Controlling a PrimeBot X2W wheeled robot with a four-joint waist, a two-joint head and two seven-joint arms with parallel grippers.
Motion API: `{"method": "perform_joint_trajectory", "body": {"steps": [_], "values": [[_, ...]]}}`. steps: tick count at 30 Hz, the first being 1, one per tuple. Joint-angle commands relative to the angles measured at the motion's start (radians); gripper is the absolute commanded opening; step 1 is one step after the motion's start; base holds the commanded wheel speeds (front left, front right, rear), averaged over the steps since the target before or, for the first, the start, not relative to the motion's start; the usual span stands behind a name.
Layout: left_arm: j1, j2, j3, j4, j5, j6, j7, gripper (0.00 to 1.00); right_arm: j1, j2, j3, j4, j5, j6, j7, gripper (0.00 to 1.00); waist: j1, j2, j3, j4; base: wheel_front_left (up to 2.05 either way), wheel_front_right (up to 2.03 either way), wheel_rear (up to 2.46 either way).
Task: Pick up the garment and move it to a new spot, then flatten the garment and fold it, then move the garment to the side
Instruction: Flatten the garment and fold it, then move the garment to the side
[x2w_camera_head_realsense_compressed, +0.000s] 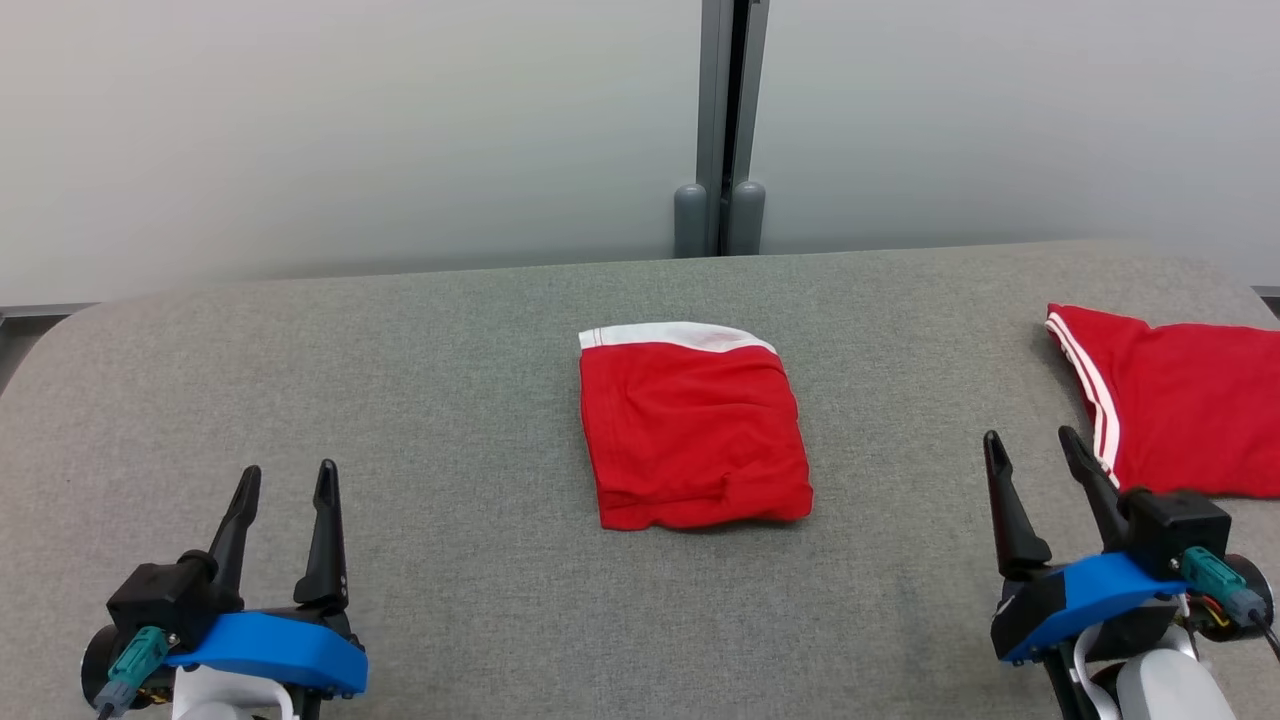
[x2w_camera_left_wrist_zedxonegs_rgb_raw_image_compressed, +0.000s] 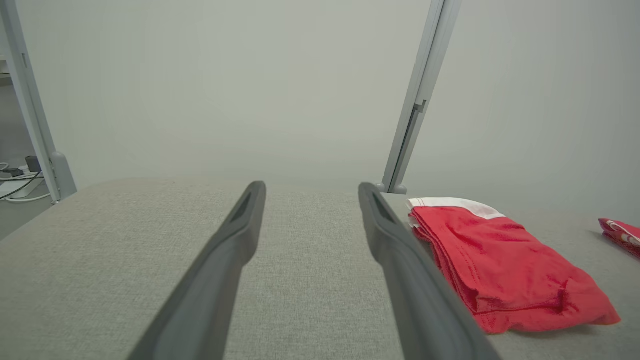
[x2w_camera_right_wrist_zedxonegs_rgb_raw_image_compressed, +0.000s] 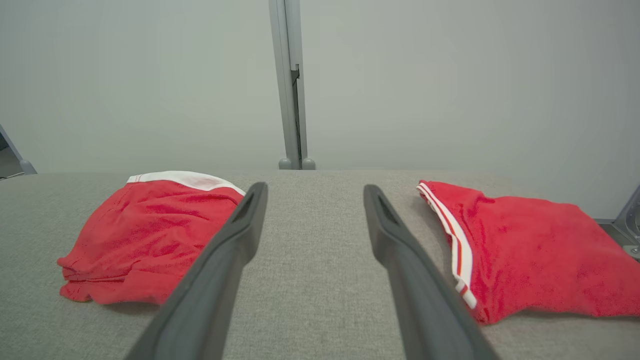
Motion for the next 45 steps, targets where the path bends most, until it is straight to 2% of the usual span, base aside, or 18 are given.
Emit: {"method": "perform_joint_trajectory", "body": {"steps": [1,13,29,40,45], "values": [[0.004,0.008,0.008,0.015,0.002,0.0,-0.004,1.0,0.053,0.006,-0.012,-0.049,-0.005,0.0,0.027,1.0,0.0,0.0,-0.011,-0.001,0.0,0.0,0.0],[0.027,-0.003,0.01,0.042,-0.006,-0.001,-0.004,1.0,0.138,0.009,-0.012,-0.11,0.039,0.0,0.073,1.0,0.0,0.0,-0.03,0.006,0.0,0.0,0.0],[0.014,0.011,-0.011,0.054,-0.019,-0.001,-0.004,1.0,0.157,0.01,-0.012,-0.135,0.071,0.0,0.088,1.0,0.0,0.0,-0.028,0.008,0.0,0.0,0.0],[0.0,0.012,-0.022,0.048,-0.02,-0.001,-0.004,1.0,0.147,0.009,-0.005,-0.138,0.075,0.0,0.095,1.0,0.0,0.0,-0.019,0.016,0.0,0.0,0.0],[-0.013,0.011,-0.027,0.038,-0.016,-0.001,-0.004,1.0,0.075,0.009,0.024,-0.142,0.072,0.0,0.148,1.0,0.0,0.0,0.003,0.026,0.0,0.0,0.0]]}}
